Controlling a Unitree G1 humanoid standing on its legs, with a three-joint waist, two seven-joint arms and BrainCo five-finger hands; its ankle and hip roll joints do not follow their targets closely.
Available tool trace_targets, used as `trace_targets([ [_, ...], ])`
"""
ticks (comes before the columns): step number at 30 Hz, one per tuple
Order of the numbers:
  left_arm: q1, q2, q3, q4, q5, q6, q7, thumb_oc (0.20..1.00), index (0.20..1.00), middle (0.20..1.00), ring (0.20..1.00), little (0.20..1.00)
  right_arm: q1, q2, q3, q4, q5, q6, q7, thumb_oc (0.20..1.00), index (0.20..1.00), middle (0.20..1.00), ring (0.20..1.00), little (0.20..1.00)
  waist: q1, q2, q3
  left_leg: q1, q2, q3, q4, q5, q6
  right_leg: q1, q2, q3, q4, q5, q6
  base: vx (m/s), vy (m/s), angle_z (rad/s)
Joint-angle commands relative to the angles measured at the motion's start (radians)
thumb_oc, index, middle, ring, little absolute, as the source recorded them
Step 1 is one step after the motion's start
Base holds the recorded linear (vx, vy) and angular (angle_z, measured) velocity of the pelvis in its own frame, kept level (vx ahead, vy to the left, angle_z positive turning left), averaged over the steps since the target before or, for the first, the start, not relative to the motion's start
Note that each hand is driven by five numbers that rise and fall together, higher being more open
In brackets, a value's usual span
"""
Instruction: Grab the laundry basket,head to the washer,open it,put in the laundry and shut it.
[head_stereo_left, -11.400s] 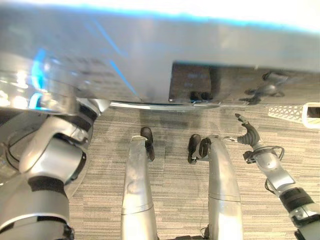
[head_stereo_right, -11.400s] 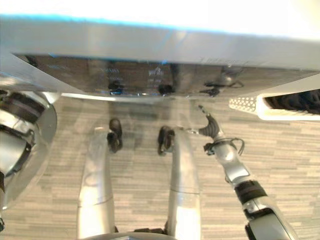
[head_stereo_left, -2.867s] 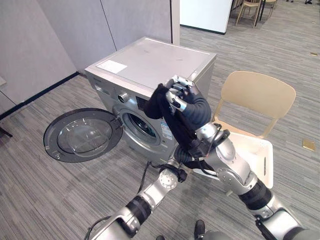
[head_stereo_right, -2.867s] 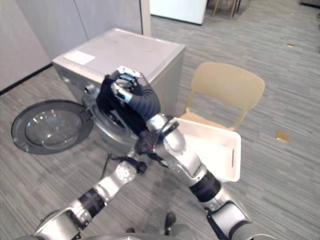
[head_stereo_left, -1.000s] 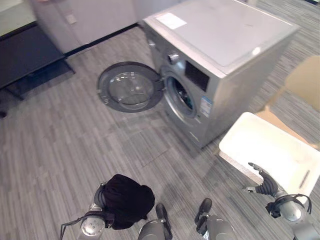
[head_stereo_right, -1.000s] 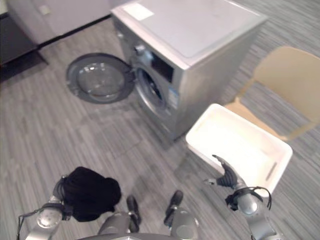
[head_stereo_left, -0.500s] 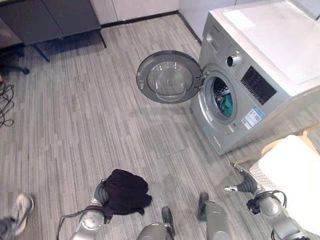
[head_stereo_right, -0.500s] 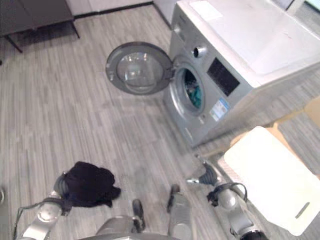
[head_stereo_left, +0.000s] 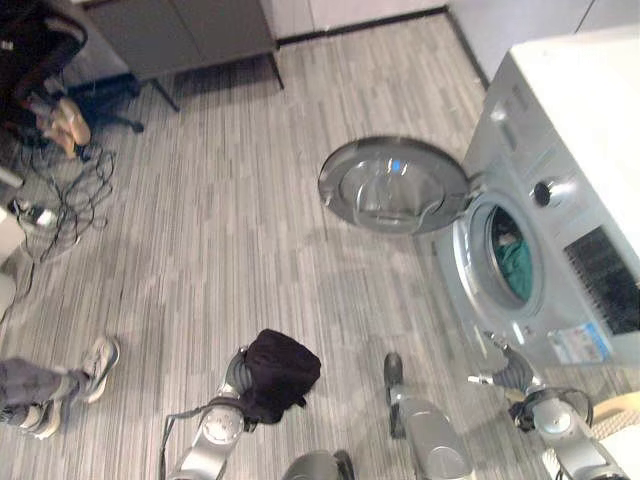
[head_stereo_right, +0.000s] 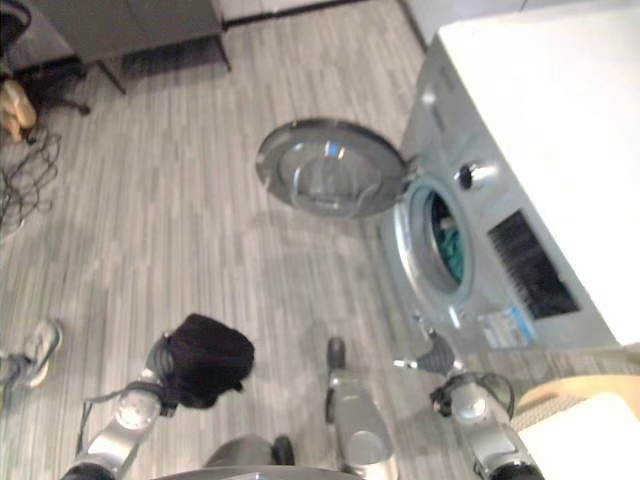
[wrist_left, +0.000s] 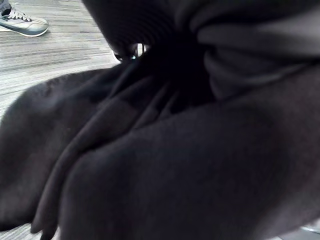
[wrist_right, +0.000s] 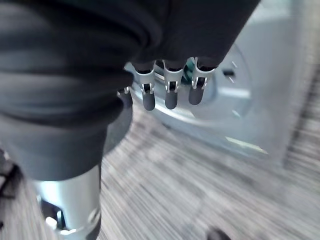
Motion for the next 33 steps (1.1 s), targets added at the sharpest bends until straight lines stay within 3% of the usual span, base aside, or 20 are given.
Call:
trace_targets([
  [1,-0.026,0.051,0.048,-0.075,-0.016,-0.036,0.008,0.200,0.200,0.200,0.200,0.200,0.017,-0.035,-0.004,-0.010,0.040,-0.012,-0.036,1.000,1.000,1.000,1.000,1.000,-0.008,-0.053,-0.026,-0.095,0.011,0.086,-0.134,0.008,0.052,0.102,-0.042,0.028,-0.033,-0.147,0.145,0.27,-0.040,-0.66],
  [3,-0.025,0.052,0.049,-0.078,-0.014,-0.036,0.007,0.200,0.200,0.200,0.200,0.200,0.017,-0.034,-0.003,-0.008,0.039,-0.011,-0.036,1.000,1.000,1.000,1.000,1.000,0.000,-0.057,-0.024,-0.114,0.011,0.086,-0.157,0.005,0.053,0.117,-0.043,0.038,-0.035,-0.154,0.147,0.26,-0.013,-0.51],
  [6,-0.010,0.061,0.059,-0.096,-0.014,-0.035,0.007,0.200,0.200,0.200,0.200,0.200,0.014,-0.027,0.008,0.006,0.045,-0.010,-0.040,1.000,1.000,1.000,1.000,1.000,0.043,-0.064,-0.015,-0.203,-0.008,0.019,-0.305,0.127,0.028,0.186,-0.010,0.097,-0.046,-0.179,0.148,0.31,0.053,-0.41],
  [7,-0.006,0.060,0.060,-0.100,-0.015,-0.035,0.006,0.200,0.200,0.200,0.200,0.200,0.012,-0.022,0.012,0.014,0.045,-0.009,-0.042,1.000,1.000,1.000,1.000,1.000,0.057,-0.061,-0.012,-0.214,-0.015,-0.024,-0.356,0.159,0.019,0.209,0.010,0.125,-0.045,-0.193,0.145,0.23,0.056,-0.95],
  [8,-0.006,0.060,0.060,-0.100,-0.015,-0.035,0.006,0.200,0.200,0.200,0.200,0.200,0.012,-0.022,0.012,0.014,0.045,-0.009,-0.042,1.000,1.000,1.000,1.000,1.000,0.058,-0.061,-0.012,-0.212,-0.015,-0.023,-0.363,0.165,0.019,0.208,0.010,0.126,-0.046,-0.190,0.145,0.36,0.121,-1.31],
  [9,0.001,0.059,0.059,-0.101,-0.016,-0.037,0.012,0.200,0.200,0.200,0.200,0.200,0.008,-0.015,0.023,0.023,0.037,-0.011,-0.044,1.000,1.000,1.000,1.000,1.000,0.082,-0.059,-0.007,-0.237,-0.018,-0.108,-0.443,0.231,0.006,0.242,0.031,0.187,-0.040,-0.208,0.143,0.37,0.146,-1.56],
  [11,0.009,0.061,0.056,-0.105,-0.017,-0.037,0.010,0.200,0.200,0.200,0.200,0.200,0.009,-0.011,0.030,0.038,0.028,-0.012,-0.044,1.000,1.000,1.000,1.000,1.000,0.099,-0.061,-0.008,-0.259,-0.021,-0.190,-0.462,0.253,0.002,0.269,0.042,0.256,-0.022,-0.230,0.145,0.40,0.185,-0.94],
  [13,0.023,0.066,0.055,-0.107,-0.010,-0.036,0.000,0.200,0.200,0.200,0.200,0.200,0.015,-0.006,0.026,0.053,0.017,-0.015,-0.042,1.000,1.000,1.000,1.000,1.000,0.094,-0.061,-0.023,-0.229,-0.015,-0.211,-0.456,0.228,0.011,0.281,0.044,0.311,-0.002,-0.252,0.151,0.33,0.223,-1.66],
  [18,0.025,0.099,0.051,-0.107,0.016,-0.033,-0.010,0.200,0.200,0.200,0.200,0.200,0.025,0.018,0.019,0.042,0.020,-0.015,-0.025,1.000,1.000,1.000,1.000,1.000,0.082,-0.081,-0.050,-0.199,-0.010,-0.125,-0.403,0.176,0.043,0.265,0.002,0.390,0.051,-0.252,0.187,0.24,0.270,-1.27],
  [19,0.014,0.126,0.063,-0.114,0.028,-0.029,0.001,0.200,0.200,0.200,0.200,0.200,0.006,0.023,0.025,0.040,0.021,-0.013,-0.019,1.000,1.000,1.000,1.000,1.000,0.074,-0.090,-0.047,-0.163,-0.002,-0.051,-0.397,0.140,0.062,0.234,-0.015,0.372,0.109,-0.238,0.212,0.17,0.274,-1.39],
  [20,0.009,0.136,0.072,-0.120,0.022,-0.028,0.007,0.200,0.200,0.200,0.200,0.200,-0.010,0.026,0.031,0.039,0.023,-0.015,-0.020,1.000,1.000,1.000,1.000,1.000,0.085,-0.092,-0.043,-0.142,0.006,-0.012,-0.405,0.127,0.064,0.211,-0.032,0.315,0.123,-0.229,0.217,0.15,0.237,-1.15],
  [22,0.008,0.147,0.084,-0.132,0.019,-0.028,0.016,0.200,0.200,0.200,0.200,0.200,-0.026,0.035,0.040,0.027,0.026,-0.021,-0.019,1.000,1.000,1.000,1.000,1.000,0.107,-0.092,-0.041,-0.105,0.023,0.056,-0.424,0.116,0.062,0.183,-0.080,0.134,0.130,-0.217,0.221,0.07,0.158,-2.54],
  [25,0.022,0.150,0.098,-0.128,0.024,-0.019,0.017,0.200,0.200,0.200,0.200,0.200,-0.038,0.031,0.055,0.013,0.013,-0.018,-0.010,1.000,1.000,1.000,1.000,1.000,0.119,-0.088,-0.039,-0.048,0.031,0.140,-0.440,0.094,0.063,0.147,-0.106,-0.100,0.121,-0.223,0.196,0.17,0.153,-1.57],
  [26,0.035,0.146,0.110,-0.131,0.017,-0.017,0.006,0.200,0.200,0.200,0.200,0.200,-0.051,0.030,0.064,0.017,0.010,-0.017,-0.006,1.000,1.000,1.000,1.000,1.000,0.129,-0.080,-0.046,0.009,0.043,0.200,-0.441,0.046,0.058,0.119,-0.139,-0.290,0.146,-0.242,0.188,0.37,0.011,-2.13],
  [27,0.042,0.141,0.101,-0.138,0.029,-0.020,-0.010,0.200,0.200,0.200,0.200,0.200,-0.030,0.027,0.053,0.011,0.012,-0.018,-0.007,1.000,1.000,1.000,1.000,1.000,0.099,-0.091,-0.048,0.019,0.035,0.204,-0.398,0.014,0.062,0.133,-0.110,-0.215,0.098,-0.252,0.187,0.34,-0.016,-1.97],
  [30,0.047,0.129,0.095,-0.144,0.029,-0.024,-0.027,0.200,0.200,0.200,0.200,0.200,-0.016,0.019,0.051,0.014,0.012,-0.017,-0.004,1.000,1.000,1.000,1.000,1.000,0.095,-0.097,-0.050,0.013,0.045,0.220,-0.313,-0.009,0.053,0.160,-0.090,-0.182,0.057,-0.246,0.169,0.16,-0.106,-0.22],
  [31,0.041,0.127,0.078,-0.153,0.031,-0.024,-0.037,0.200,0.200,0.200,0.200,0.200,-0.011,0.001,0.045,0.014,0.011,-0.015,-0.012,1.000,1.000,1.000,1.000,1.000,0.099,-0.102,-0.033,-0.036,0.085,0.191,-0.141,0.035,0.029,0.189,-0.065,-0.149,0.035,-0.244,0.141,0.11,-0.144,0.31],
  [32,0.040,0.126,0.077,-0.153,0.031,-0.023,-0.037,0.200,0.200,0.200,0.200,0.200,-0.011,0.001,0.044,0.013,0.011,-0.015,-0.012,1.000,1.000,1.000,1.000,1.000,0.100,-0.099,-0.032,-0.042,0.091,0.189,-0.129,0.032,0.025,0.190,-0.060,-0.149,0.034,-0.243,0.138,-0.01,-0.156,-0.24],
  [33,0.026,0.116,0.059,-0.153,0.024,-0.026,-0.036,0.200,0.200,0.200,0.200,0.200,-0.018,-0.013,0.038,0.010,0.027,-0.013,-0.018,1.000,1.000,1.000,1.000,1.000,0.112,-0.104,-0.016,-0.104,0.078,0.131,-0.066,0.079,0.024,0.198,-0.050,-0.136,0.013,-0.231,0.118,-0.08,-0.037,-0.43],
])
